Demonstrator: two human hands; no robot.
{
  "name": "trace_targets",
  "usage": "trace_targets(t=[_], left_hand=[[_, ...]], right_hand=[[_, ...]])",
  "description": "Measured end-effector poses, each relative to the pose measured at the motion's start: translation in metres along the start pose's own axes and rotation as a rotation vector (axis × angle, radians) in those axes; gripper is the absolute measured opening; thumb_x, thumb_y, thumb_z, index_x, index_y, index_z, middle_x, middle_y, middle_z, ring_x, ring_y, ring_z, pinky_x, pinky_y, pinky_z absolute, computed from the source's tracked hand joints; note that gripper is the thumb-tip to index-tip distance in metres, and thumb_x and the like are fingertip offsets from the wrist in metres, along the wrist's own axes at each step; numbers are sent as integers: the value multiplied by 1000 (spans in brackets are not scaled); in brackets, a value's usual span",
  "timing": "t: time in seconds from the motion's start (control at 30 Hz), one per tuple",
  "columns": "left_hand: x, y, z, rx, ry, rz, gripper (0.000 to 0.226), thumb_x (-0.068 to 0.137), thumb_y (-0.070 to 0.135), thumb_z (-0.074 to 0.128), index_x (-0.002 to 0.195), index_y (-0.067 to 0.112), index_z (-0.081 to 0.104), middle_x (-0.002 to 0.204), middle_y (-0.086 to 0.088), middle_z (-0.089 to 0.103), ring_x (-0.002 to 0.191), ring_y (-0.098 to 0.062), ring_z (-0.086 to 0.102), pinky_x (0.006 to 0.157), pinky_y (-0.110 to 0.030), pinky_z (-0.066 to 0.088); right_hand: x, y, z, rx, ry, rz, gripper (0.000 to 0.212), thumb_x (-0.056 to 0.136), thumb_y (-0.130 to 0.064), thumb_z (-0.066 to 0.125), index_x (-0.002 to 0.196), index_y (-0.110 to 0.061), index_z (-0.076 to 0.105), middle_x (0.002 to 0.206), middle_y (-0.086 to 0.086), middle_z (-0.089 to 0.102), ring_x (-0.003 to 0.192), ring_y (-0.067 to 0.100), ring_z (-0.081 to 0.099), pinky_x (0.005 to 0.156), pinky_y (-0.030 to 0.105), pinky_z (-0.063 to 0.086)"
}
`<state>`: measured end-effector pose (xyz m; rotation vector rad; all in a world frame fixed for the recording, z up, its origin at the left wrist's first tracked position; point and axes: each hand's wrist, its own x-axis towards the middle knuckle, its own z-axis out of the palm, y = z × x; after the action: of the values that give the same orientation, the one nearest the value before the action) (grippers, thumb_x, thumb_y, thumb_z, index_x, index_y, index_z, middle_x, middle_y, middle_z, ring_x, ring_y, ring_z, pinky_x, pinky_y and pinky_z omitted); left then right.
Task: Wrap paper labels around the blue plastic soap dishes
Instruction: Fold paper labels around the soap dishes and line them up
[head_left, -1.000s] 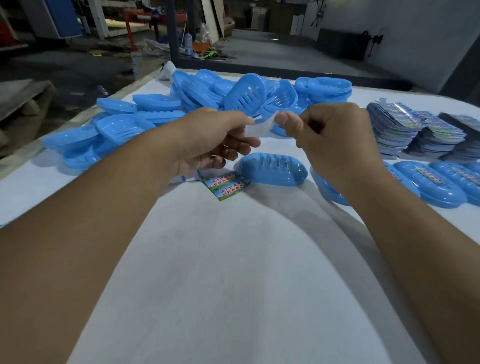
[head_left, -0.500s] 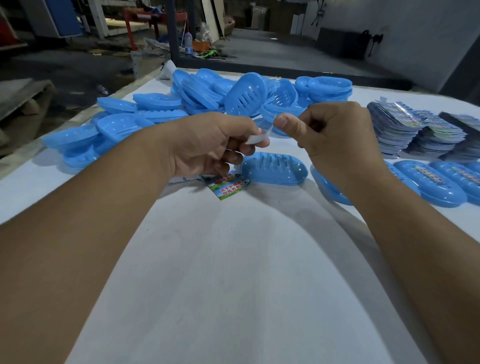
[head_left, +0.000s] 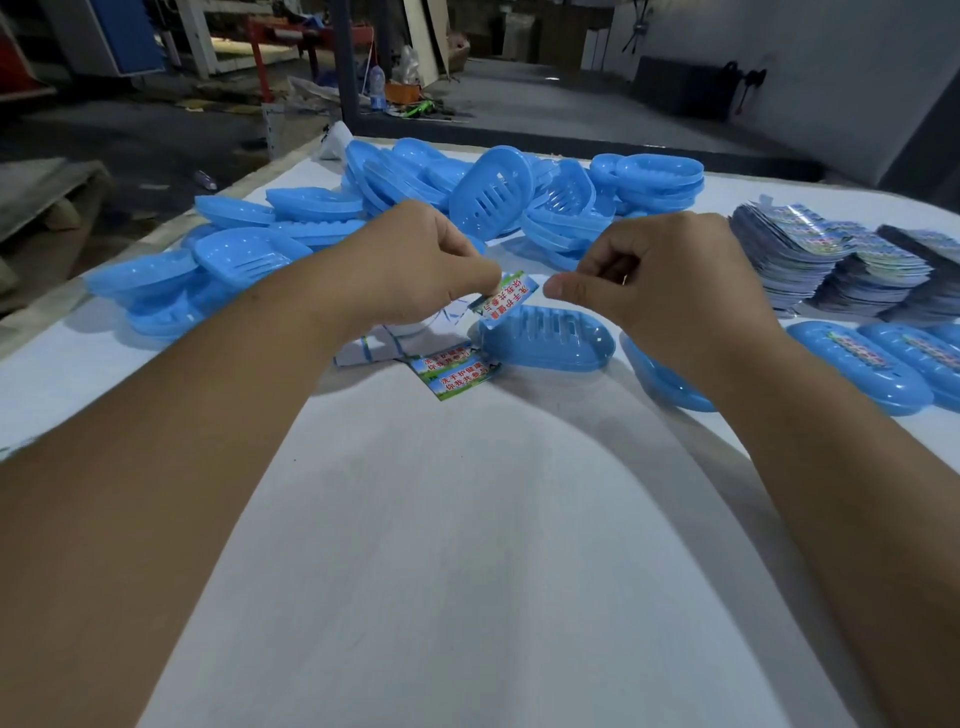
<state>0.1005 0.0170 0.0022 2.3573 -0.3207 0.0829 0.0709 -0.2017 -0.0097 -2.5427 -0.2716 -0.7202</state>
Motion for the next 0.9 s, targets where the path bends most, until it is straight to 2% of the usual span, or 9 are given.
trace_targets(t=[0.07,0.1,0.17,0.33,0.43,0.6,0.77,0.9], left_hand=[[0,-1,1,22,15,55,16,80,32,73,70,20,77,48,12,55,44,0,45,44,-16,37],[0,-1,1,47,25,92,15,80,29,73,68,22,75,51,14,59,46,2,47,44,-12,37],[0,0,3,135,54,172,16,81,27,72,65,27,71,53,18,61,50,4,51,48,-12,36],[-3,2,6,251,89,365,10,83,28,68,73,30,70,65,10,62,59,6,52,54,-6,35],[-3,2,5,282,89,420,10,84,28,68,75,30,70,67,10,61,63,7,52,56,-5,35],[-2,1,4,294,74,443,10,86,29,69,76,32,70,68,13,60,65,8,51,55,-5,33],[0,0,5,238,101,394,9,85,32,73,76,31,74,64,13,61,61,9,52,54,-5,35],[2,-1,6,140,147,316,9,85,36,75,80,29,78,65,14,66,56,5,52,53,-8,35]], right_hand=[[0,1,0,-2,-10,-14,25,80,-50,81,70,-31,68,62,-18,62,59,-5,53,53,23,39],[0,1,1,39,3,-9,20,83,-45,79,73,-31,70,64,-19,64,58,-6,54,53,17,40],[0,-1,3,129,24,5,16,87,-37,75,75,-27,73,67,-19,67,58,-9,55,53,6,37],[-3,-8,10,188,-88,2,9,83,-34,78,77,-27,78,61,-18,65,50,-2,52,51,9,39],[-4,-8,11,194,-106,11,7,81,-31,80,77,-26,78,57,-20,62,49,-1,51,50,10,39],[-3,-8,10,198,-89,35,7,81,-30,80,76,-26,77,64,-14,68,50,-2,53,49,9,40],[-3,-9,10,208,-141,60,8,82,-27,76,75,-23,76,59,-13,64,49,0,49,51,12,40],[-2,-10,8,303,-147,120,14,83,-22,73,70,-17,73,50,-12,55,44,2,42,45,11,34]])
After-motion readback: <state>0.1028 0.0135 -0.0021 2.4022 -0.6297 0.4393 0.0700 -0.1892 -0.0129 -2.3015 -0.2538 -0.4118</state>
